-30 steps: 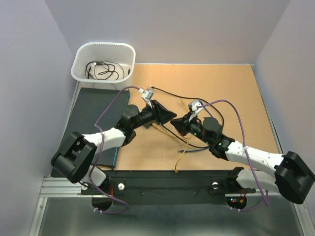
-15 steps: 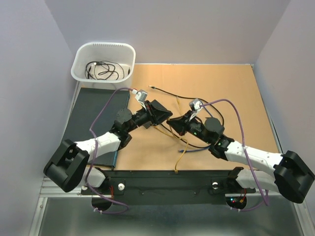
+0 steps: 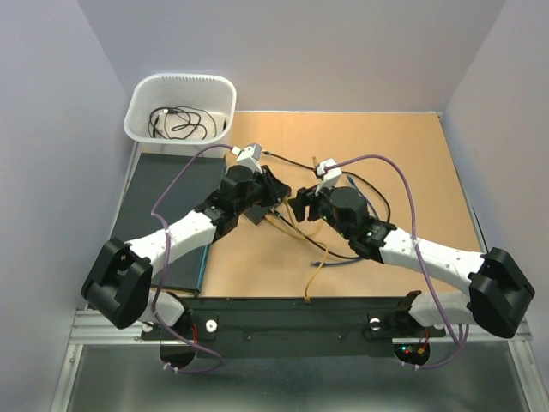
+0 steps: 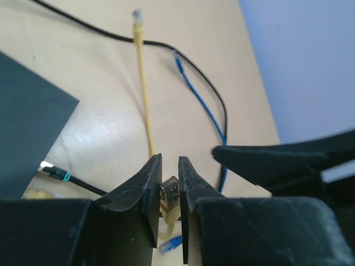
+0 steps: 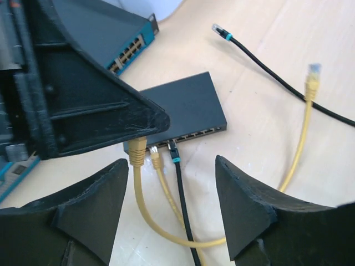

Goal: Insert the plug into the switch port

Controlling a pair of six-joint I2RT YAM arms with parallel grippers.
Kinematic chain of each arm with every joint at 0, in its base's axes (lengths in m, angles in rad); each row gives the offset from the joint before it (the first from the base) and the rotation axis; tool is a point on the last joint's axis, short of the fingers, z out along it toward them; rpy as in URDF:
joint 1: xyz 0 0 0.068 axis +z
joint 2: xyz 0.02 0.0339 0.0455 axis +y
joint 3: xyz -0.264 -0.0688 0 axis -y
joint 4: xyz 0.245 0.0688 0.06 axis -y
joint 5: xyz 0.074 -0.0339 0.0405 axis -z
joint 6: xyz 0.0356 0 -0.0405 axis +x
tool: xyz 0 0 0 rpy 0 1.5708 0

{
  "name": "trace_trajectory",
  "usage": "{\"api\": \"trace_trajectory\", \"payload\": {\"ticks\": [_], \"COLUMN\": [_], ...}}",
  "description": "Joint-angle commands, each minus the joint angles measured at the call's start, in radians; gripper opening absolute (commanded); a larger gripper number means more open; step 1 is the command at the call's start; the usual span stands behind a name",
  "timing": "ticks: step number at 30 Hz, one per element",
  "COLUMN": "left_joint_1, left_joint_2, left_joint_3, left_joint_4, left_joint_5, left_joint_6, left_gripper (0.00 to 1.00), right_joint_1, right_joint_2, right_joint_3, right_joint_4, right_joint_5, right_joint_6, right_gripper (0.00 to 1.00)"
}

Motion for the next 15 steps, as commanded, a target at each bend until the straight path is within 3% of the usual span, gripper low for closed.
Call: {"api": "trace_trajectory", "payload": {"ticks": [1,15], "left_joint_1": [-0.001,-0.001], "left_joint_2": [0.038,0.070], "left_joint_3": [0.066,0.110], "left_joint_4": [-0.118,-0.132], "left_joint_5": [-0.083,-0.087], "left_joint_6": [-0.022,-0.023], "left_gripper": [0.00,0.00], "right_joint_1": [0.065,0.085], "right_joint_2": [0.016,0.146], "right_joint_3": [0.079,0.165], "right_joint_4": [-0.073,-0.128], "right_joint_5": [0.158,0.137], "right_joint_6": [-0.070,-0.024], "right_gripper": [0.69,0.63]}}
